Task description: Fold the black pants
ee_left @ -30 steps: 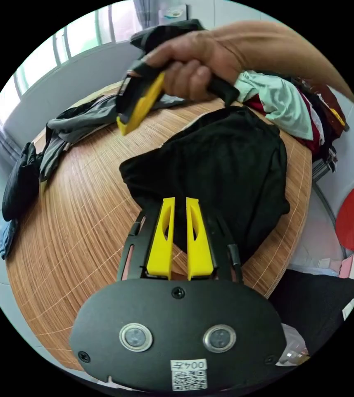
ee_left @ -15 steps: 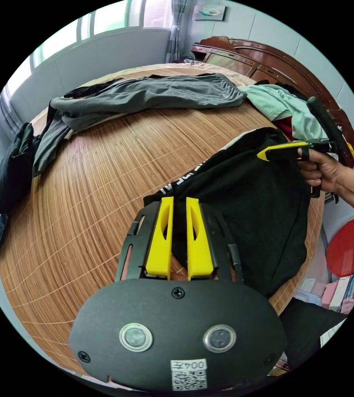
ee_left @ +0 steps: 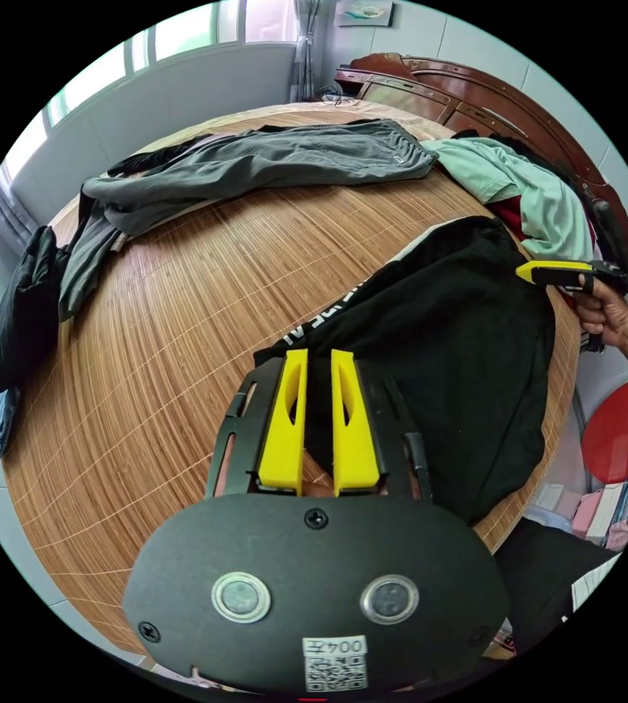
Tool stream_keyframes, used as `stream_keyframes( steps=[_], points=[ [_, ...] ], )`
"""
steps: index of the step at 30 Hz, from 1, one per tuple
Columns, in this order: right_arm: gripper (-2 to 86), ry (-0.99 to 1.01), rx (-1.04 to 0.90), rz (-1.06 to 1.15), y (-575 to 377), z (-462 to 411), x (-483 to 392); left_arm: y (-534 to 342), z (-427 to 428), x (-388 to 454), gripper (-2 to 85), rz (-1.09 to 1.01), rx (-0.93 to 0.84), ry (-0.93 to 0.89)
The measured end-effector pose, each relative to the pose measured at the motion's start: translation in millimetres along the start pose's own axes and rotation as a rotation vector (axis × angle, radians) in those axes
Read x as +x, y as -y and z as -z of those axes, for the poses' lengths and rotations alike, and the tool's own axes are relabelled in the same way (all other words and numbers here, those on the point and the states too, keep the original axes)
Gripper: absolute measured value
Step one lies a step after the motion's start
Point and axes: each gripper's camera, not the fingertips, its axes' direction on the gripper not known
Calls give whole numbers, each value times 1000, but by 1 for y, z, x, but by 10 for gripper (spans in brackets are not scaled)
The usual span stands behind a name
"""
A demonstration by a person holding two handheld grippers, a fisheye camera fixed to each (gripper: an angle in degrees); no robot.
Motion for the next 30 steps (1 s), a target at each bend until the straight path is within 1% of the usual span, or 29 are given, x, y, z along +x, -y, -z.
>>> stream_keyframes(
  steps=[1, 3, 4, 7, 9, 11, 12, 14, 15, 17, 21, 23, 24, 25, 26, 27, 29, 30],
  points=[
    [54, -3, 3, 12, -9, 8, -11, 1, 3, -3, 59, 7, 1, -14],
    [62, -29, -119, 23, -20, -5, -22, 4, 20, -16, 69, 49, 32, -39],
    [65, -21, -154, -12, -27, -8, -25, 4, 25, -20, 72, 60, 40, -42],
    [65, 3, -35, -69, -36, 26, -57, -2, 43, -45, 83, 126, 30, -54],
    [65, 28, 16, -36, -43, 44, -99, -14, 46, -70, 88, 227, -18, -112],
    [70, 72, 40, 72, -58, 53, -173, -23, 47, -85, 90, 299, -38, -166],
    [73, 83, 37, 108, -63, 53, -193, -28, 46, -93, 90, 348, -42, -220],
    [85, 85, 40, 256, -81, 49, -269, -31, 43, -104, 91, 424, -45, -298],
    [88, 80, 44, 296, -85, 48, -285, -31, 41, -109, 92, 451, -44, -330],
    [98, -1, 68, 427, -95, 44, -339, -26, 38, -111, 93, 442, -61, -328],
    [103, -26, 60, 477, -97, 38, -376, -14, 33, -112, 94, 381, -116, -265],
    [103, -51, 32, 552, -99, 31, -391, -11, 32, -114, 93, 373, -120, -261],
    [101, -70, 42, 556, -98, 32, -391, -9, 32, -115, 92, 376, -118, -272],
    [96, -81, 82, 501, -90, 39, -381, -8, 32, -116, 91, 377, -120, -271],
    [93, -37, 84, 374, -73, 46, -357, -7, 32, -116, 89, 373, -124, -257],
    [91, -7, 83, 297, -64, 49, -342, -6, 32, -117, 86, 364, -125, -246],
    [89, 65, 68, 36, -37, 54, -276, -4, 34, -117, 82, 356, -127, -237],
    [88, 62, 61, -9, -33, 55, -262, -3, 34, -118, 81, 354, -130, -234]
  ],
)
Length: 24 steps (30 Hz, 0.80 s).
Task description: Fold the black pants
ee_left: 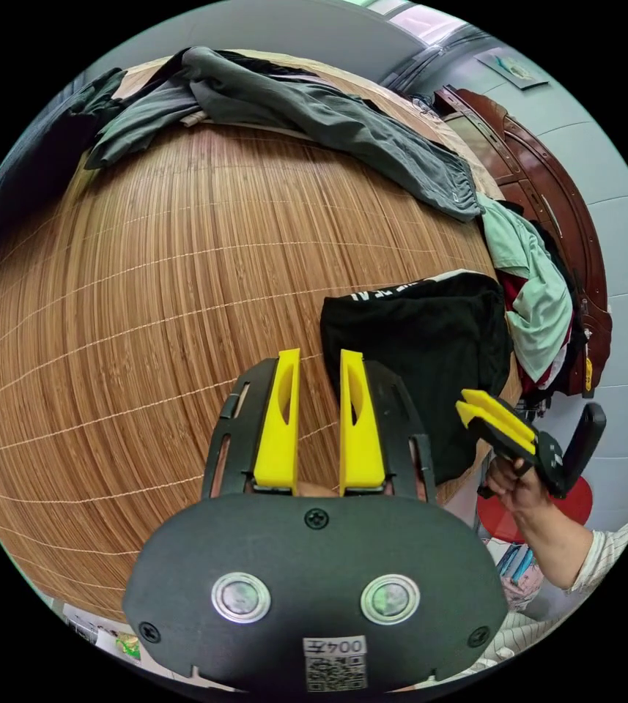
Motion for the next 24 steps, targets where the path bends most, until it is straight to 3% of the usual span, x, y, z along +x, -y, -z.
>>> stream_keyframes(
  steps=[3, 5, 7, 10, 13, 15, 16, 17, 20, 24],
  points=[
    [86, -101, 31, -181, 4, 21, 54, 3, 2, 1, 77, -1, -5, 9],
    [76, -177, 170, -433, -12, 59, 89, 5, 4, 2, 77, -6, -8, 14],
    [67, -246, 230, -503, -19, 77, 91, 6, 5, 2, 76, -8, -9, 15],
    [53, -176, 221, -219, 4, 69, 41, 9, 7, 4, 75, -15, -13, 26],
    [63, -62, 53, 80, 39, 24, -15, 11, 8, 7, 73, -28, -15, 46],
    [68, -89, -38, 14, 49, 2, -7, 14, 9, 8, 73, -23, -19, 49],
    [63, -84, -16, -135, 47, 6, 15, 14, 10, 9, 73, -22, -21, 49],
    [61, -51, 47, -307, 38, 21, 42, 15, 10, 9, 73, -21, -22, 48],
    [55, -124, 212, -534, 7, 69, 81, 17, 12, 10, 72, -32, -19, 50],
    [56, -183, 235, -419, 6, 87, 49, 21, 14, 10, 73, -21, -22, 39]
  ],
)
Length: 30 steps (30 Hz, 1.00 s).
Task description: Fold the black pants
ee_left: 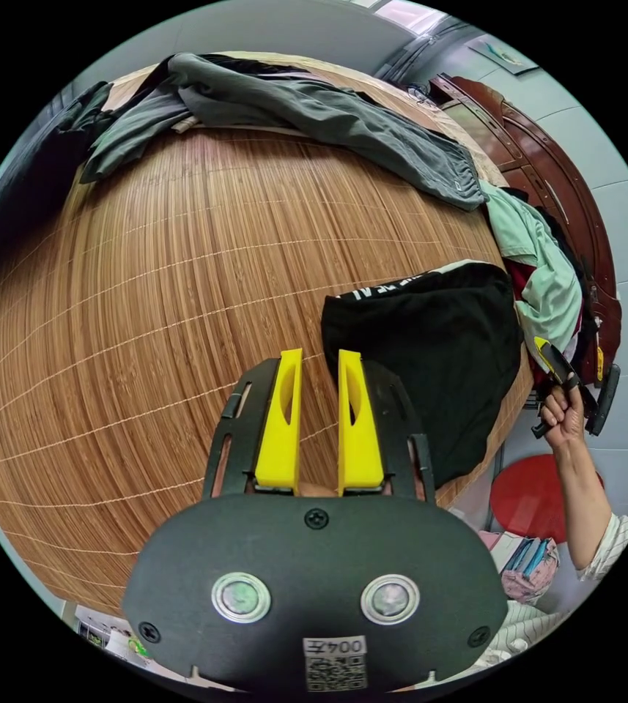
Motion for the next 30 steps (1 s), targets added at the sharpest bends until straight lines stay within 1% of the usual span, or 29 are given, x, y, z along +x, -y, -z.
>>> stream_keyframes(
  steps=[2, 3, 5, 6, 7, 8, 10, 13, 15, 17, 19, 23, 27, 30],
  points=[
    [68, 38, -40, 160, -20, 2, -53, 2, 1, 1, 74, 4, -6, 1],
    [70, 58, -48, 204, -29, 4, -69, 4, 1, 2, 76, 9, -12, -1],
    [86, 147, -77, 406, -80, 14, -142, 8, 2, 2, 79, 23, -21, -14],
    [91, 171, -87, 467, -96, 17, -161, 10, 3, 1, 81, 36, -25, -34],
    [103, 195, -86, 598, -128, 23, -197, 11, 3, 0, 81, 45, -28, -50],
    [107, 195, -75, 711, -159, 28, -227, 12, 3, -2, 83, 71, -35, -81],
    [112, 192, -73, 838, -195, 28, -263, 15, 3, -5, 86, 98, -41, -103],
    [115, 137, -81, 979, -234, 16, -299, 16, 6, -2, 91, 84, -33, -60],
    [117, 117, -75, 1019, -249, 11, -311, 17, 9, 4, 101, 49, -19, -28],
    [117, 130, -86, 1057, -263, 7, -322, 18, 8, 7, 110, 33, -11, -42],
    [118, 99, -101, 1080, -270, 2, -327, 21, 8, 10, 116, 2, 5, -75],
    [119, 88, -121, 1070, -272, 1, -330, 34, 4, 17, 117, -47, -5, -59],
    [107, 89, -124, 1123, -273, 6, -338, 47, -3, 18, 92, -45, -28, -117],
    [62, 52, -117, 1042, -260, 12, -335, 53, -9, 18, 56, -47, -57, -168]
  ],
)
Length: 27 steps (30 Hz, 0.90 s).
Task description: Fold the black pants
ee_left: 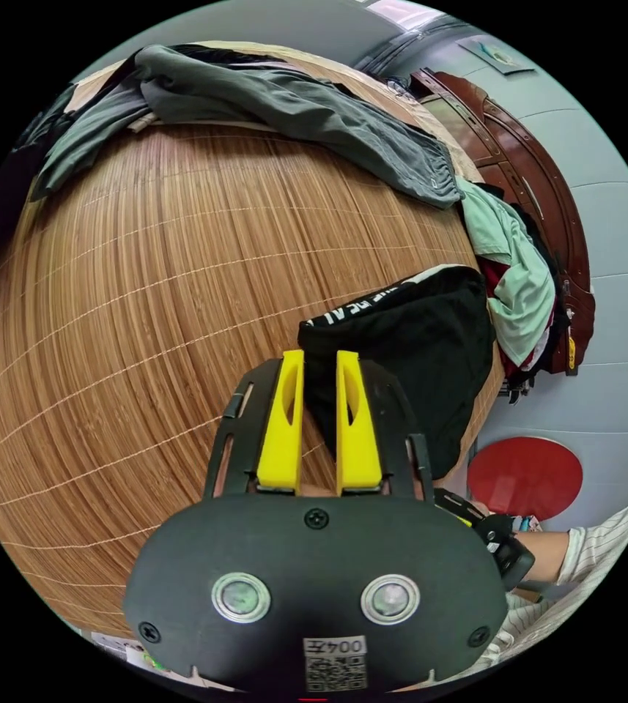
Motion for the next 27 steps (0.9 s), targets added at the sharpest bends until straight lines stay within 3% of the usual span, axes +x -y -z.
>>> stream_keyframes(
  steps=[3, 12, 19, 27],
  points=[
    [44, -4, 0, -59, 2, 12, 11, 2, 3, -7, 37, 58, 3, -74],
    [40, -33, 142, -262, 3, 119, 74, 36, 45, 59, 22, -5, -36, -56],
    [40, 97, 241, -634, -48, 207, 231, 82, 44, 166, 23, -53, -24, -147],
    [43, 250, 293, -999, -147, 218, 423, 137, -50, 298, 24, -130, 5, -97]
  ],
)
